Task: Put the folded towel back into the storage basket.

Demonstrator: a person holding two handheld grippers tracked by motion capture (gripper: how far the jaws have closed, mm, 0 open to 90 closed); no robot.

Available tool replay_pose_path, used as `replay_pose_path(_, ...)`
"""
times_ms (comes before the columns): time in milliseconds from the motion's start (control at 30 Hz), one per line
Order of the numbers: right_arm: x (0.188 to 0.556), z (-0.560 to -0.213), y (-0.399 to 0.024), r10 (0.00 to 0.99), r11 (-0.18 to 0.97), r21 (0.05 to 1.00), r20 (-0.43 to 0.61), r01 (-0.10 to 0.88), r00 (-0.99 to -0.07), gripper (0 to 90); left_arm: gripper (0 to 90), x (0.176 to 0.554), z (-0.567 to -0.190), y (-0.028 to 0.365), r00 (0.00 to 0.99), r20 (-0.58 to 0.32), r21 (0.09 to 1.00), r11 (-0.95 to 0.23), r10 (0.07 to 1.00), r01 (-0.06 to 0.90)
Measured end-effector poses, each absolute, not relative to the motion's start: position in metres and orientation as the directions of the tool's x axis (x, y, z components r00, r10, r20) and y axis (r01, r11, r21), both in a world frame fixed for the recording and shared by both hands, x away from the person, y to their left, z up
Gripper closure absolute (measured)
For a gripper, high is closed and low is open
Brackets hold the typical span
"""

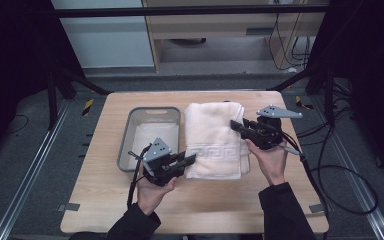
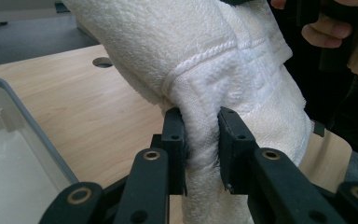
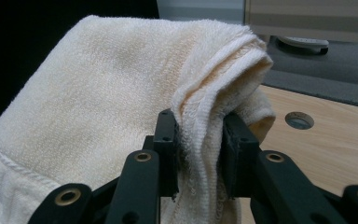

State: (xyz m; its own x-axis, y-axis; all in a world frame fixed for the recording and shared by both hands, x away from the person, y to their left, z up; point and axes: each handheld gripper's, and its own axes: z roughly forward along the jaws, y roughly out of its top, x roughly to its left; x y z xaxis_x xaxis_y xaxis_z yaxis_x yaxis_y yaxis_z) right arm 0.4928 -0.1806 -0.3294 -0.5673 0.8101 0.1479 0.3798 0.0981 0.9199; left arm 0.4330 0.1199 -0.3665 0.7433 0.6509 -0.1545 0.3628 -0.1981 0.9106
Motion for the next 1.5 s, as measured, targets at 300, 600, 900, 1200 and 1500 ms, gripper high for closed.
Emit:
replay_pose_path(300,0.494,-0.319,-0.173,0.807,0.1,0.928,0.135,0.359,-0.575,70.8,73.7,0.432,-0.358,0.128,0.737,-0.148,0.922,-0.179,0.66,0.345)
replay_pose_path(600,0.498,-0.31,-0.159,0.803,0.104,0.934,0.124,0.342,-0.584,70.8,73.7,0.434,-0.349,0.143,0.724,-0.154,0.929,-0.152,0.672,0.339)
replay_pose_path(900,0.5,-0.304,-0.148,0.8,0.111,0.938,0.112,0.328,-0.59,70.8,73.7,0.434,-0.345,0.153,0.714,-0.155,0.934,-0.135,0.683,0.332)
replay_pose_path(1200,0.504,-0.299,-0.136,0.797,0.117,0.939,0.105,0.324,-0.594,70.8,73.7,0.435,-0.342,0.163,0.701,-0.158,0.937,-0.119,0.695,0.329)
replay_pose_path(1500,0.508,-0.293,-0.122,0.791,0.127,0.938,0.101,0.322,-0.603,70.8,73.7,0.435,-0.339,0.174,0.691,-0.164,0.938,-0.105,0.704,0.33)
